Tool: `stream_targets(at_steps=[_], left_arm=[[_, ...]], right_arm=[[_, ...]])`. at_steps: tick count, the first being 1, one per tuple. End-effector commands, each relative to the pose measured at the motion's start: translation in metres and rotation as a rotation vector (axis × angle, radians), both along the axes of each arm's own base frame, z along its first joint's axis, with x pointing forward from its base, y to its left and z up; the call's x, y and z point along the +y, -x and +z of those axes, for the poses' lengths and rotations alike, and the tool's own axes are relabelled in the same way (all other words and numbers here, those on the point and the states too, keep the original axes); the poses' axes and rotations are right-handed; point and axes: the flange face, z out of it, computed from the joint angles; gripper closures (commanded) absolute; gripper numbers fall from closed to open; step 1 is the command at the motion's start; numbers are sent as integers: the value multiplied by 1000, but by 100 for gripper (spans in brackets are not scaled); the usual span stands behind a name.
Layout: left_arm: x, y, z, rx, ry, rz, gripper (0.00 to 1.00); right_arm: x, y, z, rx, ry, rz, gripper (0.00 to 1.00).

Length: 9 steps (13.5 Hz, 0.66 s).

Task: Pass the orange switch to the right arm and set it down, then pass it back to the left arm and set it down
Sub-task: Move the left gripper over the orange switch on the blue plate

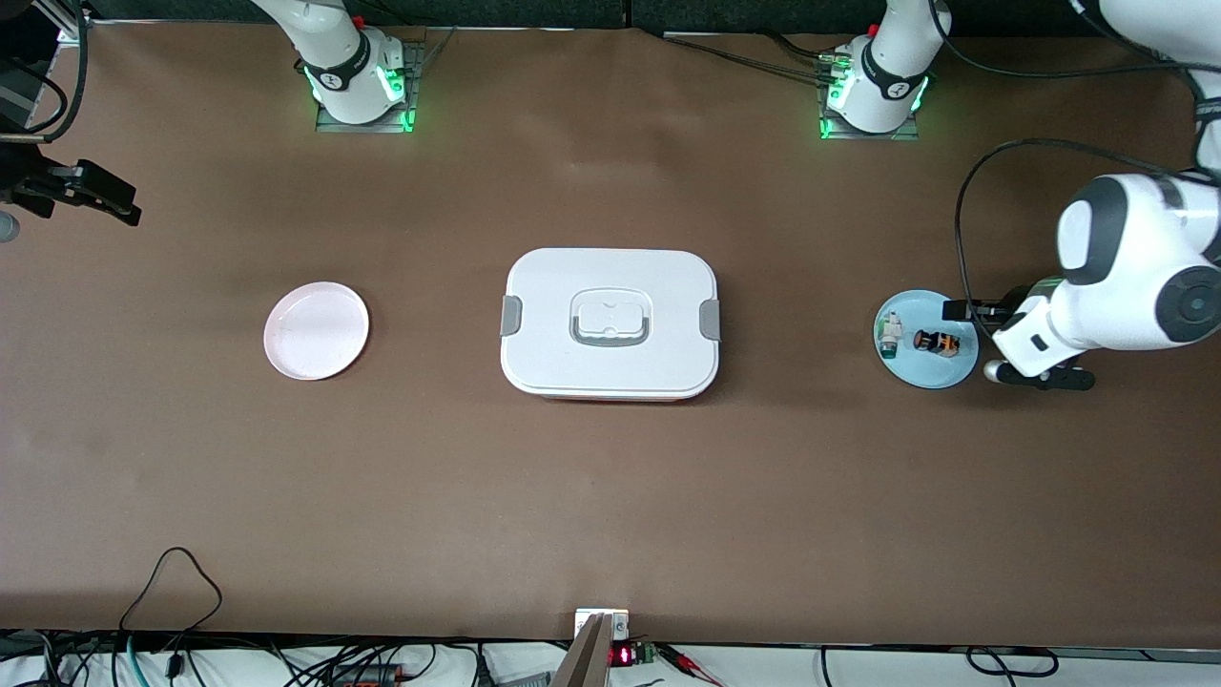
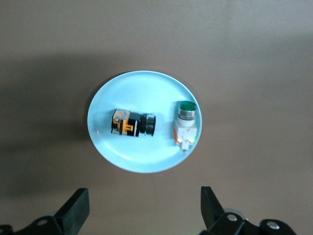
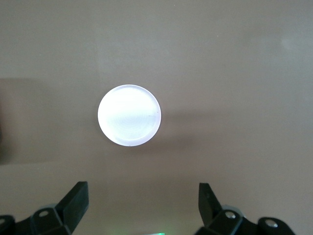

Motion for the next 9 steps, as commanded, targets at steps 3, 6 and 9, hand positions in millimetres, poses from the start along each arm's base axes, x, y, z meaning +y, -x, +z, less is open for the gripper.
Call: stream_targets(at_steps=[3,6,9], left_arm=[[23,10,-54,-74,31,-113,0],[26,13,-79,-78,37,-119,0],[25,16,-104,-77,39,-119,0]], right_arm=[[1,-1,5,4,-8,14,0],[2,-1,5,4,-10,14,0],[-1,-1,4,5,-12,9,0]])
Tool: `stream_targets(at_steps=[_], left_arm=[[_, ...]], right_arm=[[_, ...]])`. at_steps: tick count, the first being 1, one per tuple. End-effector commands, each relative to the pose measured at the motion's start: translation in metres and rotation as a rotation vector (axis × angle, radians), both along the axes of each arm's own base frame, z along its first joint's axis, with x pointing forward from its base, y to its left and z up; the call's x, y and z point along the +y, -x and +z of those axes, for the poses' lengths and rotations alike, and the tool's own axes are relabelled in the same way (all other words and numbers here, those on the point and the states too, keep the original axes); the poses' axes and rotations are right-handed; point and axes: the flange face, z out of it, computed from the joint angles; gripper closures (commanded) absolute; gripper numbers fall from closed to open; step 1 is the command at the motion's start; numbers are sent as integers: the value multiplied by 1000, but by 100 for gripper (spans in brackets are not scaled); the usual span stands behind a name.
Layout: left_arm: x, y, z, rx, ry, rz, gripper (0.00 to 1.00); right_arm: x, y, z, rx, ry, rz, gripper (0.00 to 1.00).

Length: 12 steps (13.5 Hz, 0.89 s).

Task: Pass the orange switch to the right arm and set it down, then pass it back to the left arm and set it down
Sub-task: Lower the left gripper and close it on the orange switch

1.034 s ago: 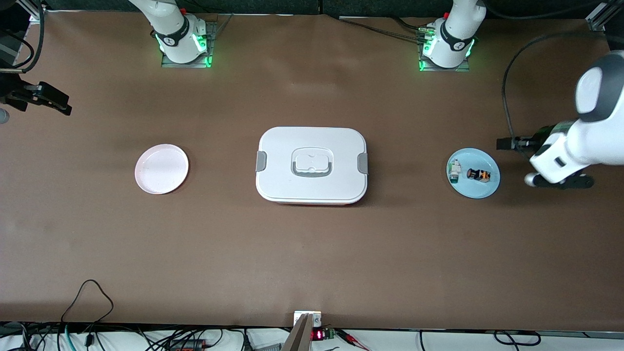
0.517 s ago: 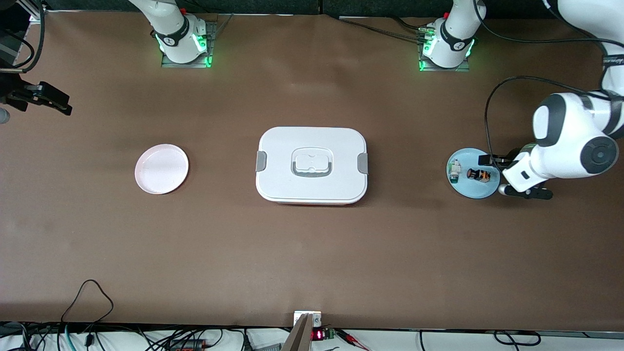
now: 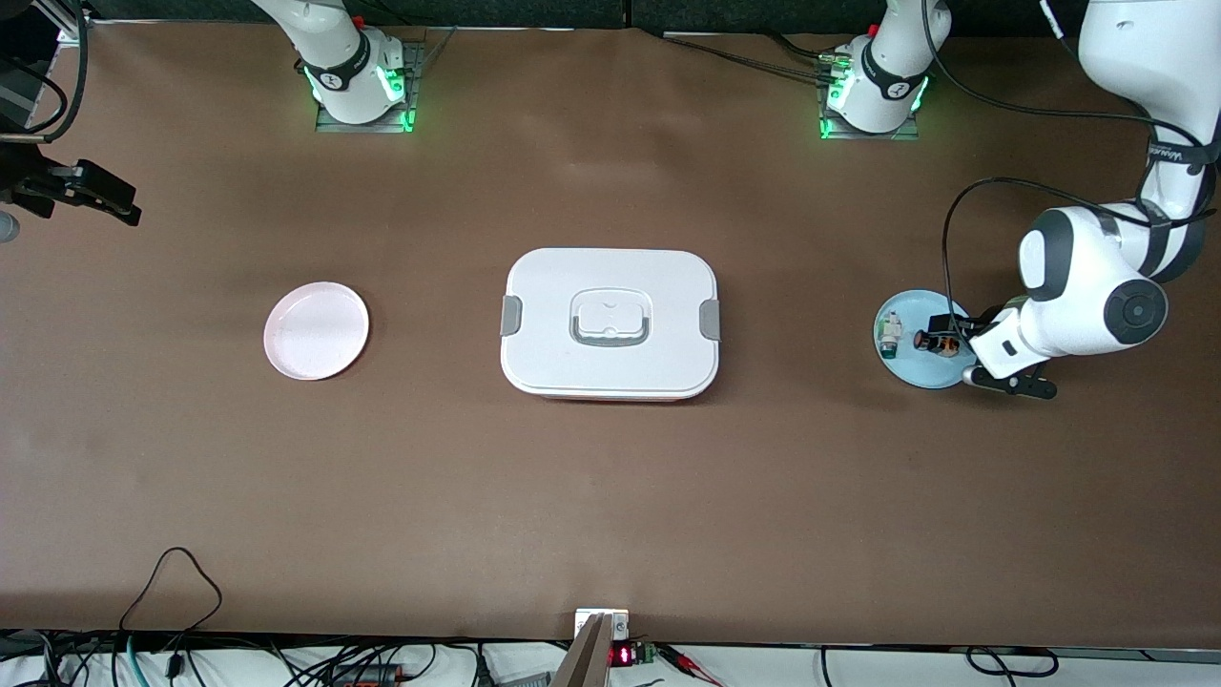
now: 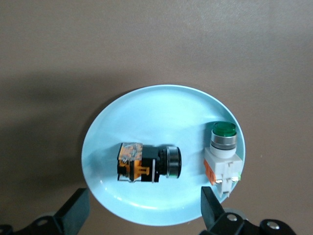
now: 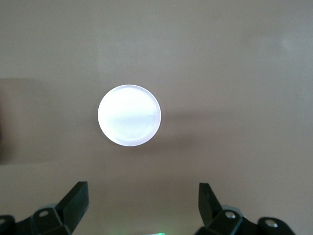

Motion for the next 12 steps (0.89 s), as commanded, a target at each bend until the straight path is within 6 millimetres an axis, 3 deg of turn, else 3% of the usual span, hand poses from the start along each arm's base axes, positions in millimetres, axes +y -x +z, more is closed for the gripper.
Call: stream_targets(at_steps=[1,4,11,12], left_arm=[[-2,4,-16,-17,1,-28,0],[-1,6,-39,-23,2,-28,0],[1,18,-60,-31,2,-22,1],[1,19,-61,-28,3,-21,13]], right_arm=[[-1,-1,4,5,-12,9,0],[-1,-1,4,5,-12,9,0],[-3,-1,4,7,-12,3,0],[-3,-1,3,10,-12,4,0]])
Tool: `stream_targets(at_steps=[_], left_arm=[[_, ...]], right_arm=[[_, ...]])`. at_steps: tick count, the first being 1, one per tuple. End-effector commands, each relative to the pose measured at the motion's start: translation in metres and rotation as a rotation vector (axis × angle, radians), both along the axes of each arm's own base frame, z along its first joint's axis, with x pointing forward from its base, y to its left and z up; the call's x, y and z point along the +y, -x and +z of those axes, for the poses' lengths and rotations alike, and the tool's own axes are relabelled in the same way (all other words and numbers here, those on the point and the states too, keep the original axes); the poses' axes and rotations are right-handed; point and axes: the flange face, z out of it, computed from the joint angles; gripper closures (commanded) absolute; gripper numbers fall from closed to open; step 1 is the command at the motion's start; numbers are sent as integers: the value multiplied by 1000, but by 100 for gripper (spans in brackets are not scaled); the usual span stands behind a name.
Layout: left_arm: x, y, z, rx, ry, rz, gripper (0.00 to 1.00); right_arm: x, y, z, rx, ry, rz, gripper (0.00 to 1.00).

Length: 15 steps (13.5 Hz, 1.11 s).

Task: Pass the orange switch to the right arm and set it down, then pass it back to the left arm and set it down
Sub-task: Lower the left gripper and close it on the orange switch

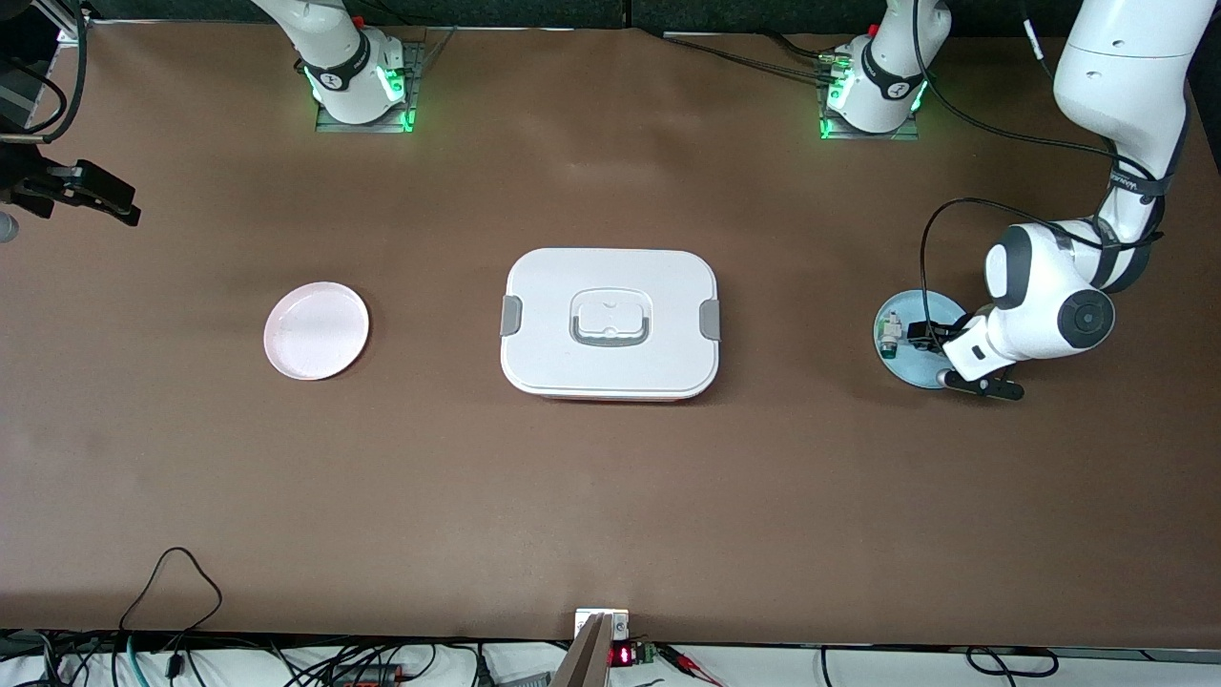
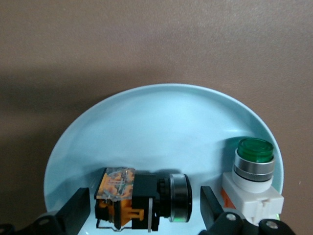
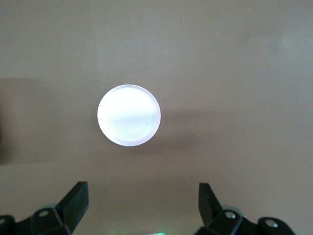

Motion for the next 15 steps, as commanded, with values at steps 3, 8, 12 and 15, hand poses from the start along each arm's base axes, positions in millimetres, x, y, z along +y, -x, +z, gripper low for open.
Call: stream_targets(at_steps=[3,8,12,15], left_arm=[[12,8,-1,-1,19,20,68],[-16,0,47,64,47,-14,84],[-60,2,123,231,100,98,83],[-120,12,184,412,176,271,83]], right_arm=[[-2,-1,4,7,-12,6,0],[-1,-3,2,8,1,2,0],[-4,-6,-2,7,2,-4,0],[-4,-10,-2,-14,4,-5,0]])
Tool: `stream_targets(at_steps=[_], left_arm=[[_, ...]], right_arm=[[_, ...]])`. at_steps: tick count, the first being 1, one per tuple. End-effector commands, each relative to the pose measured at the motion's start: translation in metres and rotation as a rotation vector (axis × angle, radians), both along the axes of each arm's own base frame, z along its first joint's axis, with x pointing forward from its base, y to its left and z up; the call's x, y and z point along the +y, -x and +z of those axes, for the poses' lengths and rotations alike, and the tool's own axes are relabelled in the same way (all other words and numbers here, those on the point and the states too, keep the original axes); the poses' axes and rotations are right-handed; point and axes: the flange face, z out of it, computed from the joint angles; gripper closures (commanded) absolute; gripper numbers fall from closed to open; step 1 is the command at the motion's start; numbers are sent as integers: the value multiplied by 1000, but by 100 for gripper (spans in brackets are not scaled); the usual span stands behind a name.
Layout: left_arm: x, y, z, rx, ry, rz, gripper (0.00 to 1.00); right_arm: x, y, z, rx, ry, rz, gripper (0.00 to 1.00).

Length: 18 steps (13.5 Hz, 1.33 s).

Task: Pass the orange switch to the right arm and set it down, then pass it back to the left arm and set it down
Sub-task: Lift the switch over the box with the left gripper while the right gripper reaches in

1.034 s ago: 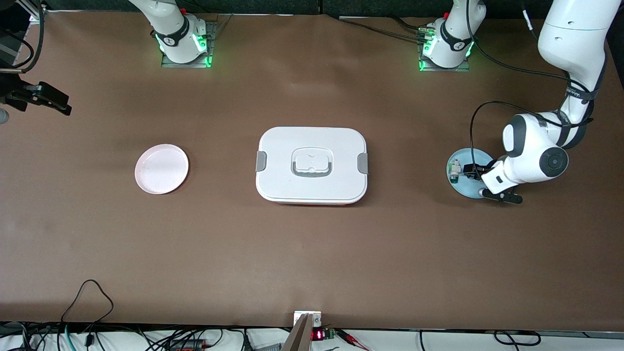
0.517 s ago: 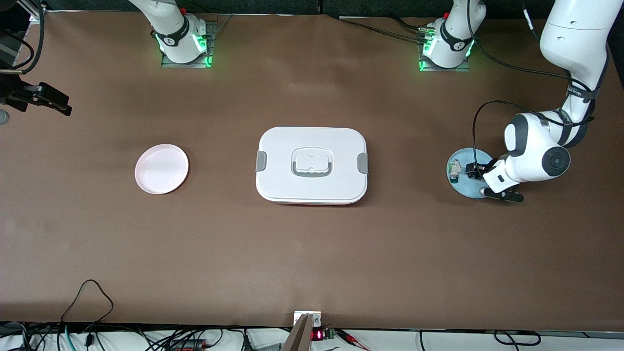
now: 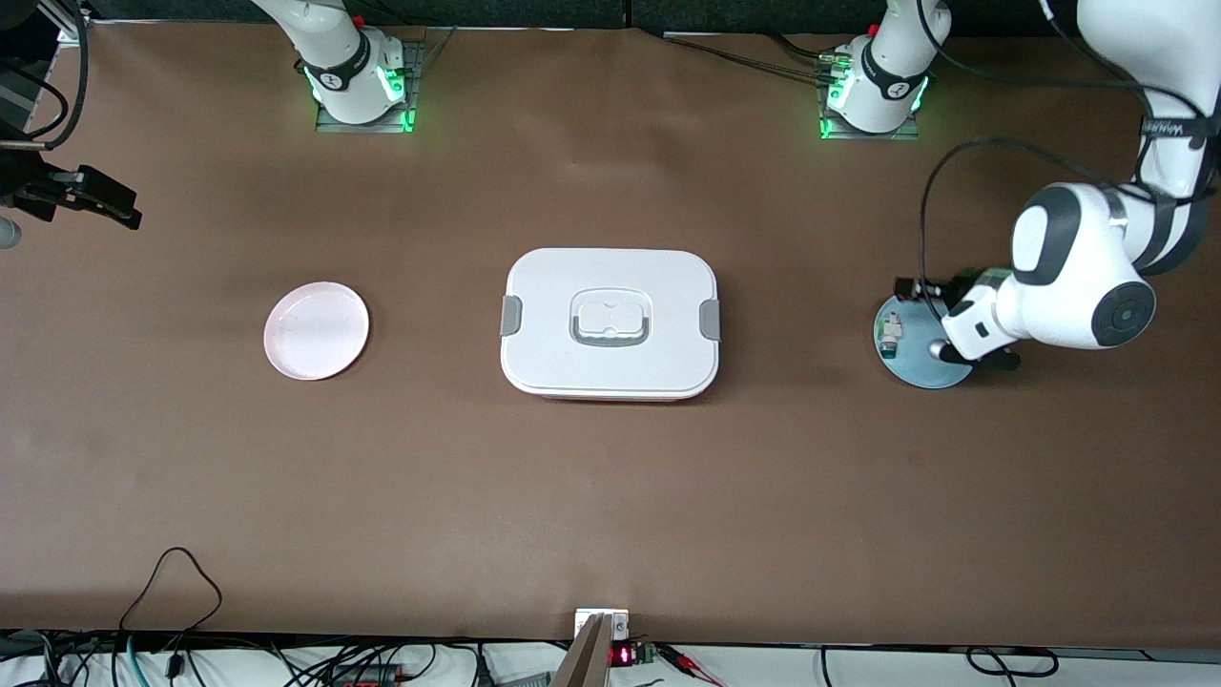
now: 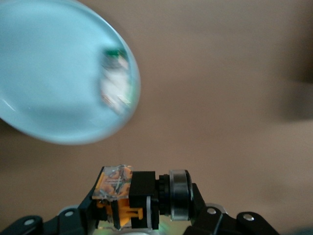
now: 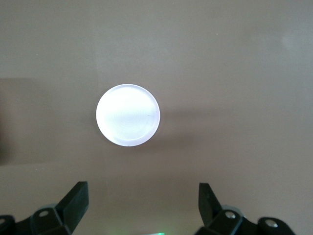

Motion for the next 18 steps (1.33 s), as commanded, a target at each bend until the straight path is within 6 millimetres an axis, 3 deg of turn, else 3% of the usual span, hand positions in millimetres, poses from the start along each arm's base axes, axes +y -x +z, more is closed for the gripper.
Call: stream_targets(at_steps=[1,5,9,12,14,15,18], left_arm=[[-49,7,58,150,37,144,83],[-148,18,160,349,65,354,87],[-242,33,253,564,140,551,87],[-303,37,282,691,165,724,87],[-337,36,282,760,213,813,87],[-346,25,274,807,256,861,87],[-347,-2,255,947,343,969,89]], right_arm=[[-1,-7,2,-19,4,-3,0],[-2,-11,-6,-3,-7,9,0],[2,0,-8,64,-47,36,0],[24,-4,-9,52,-245,30,0],[33,-10,-15,45,-363,15,0],[39,-13,-17,47,-430,9,0],[69,-18,-26,81,-651,7,0]])
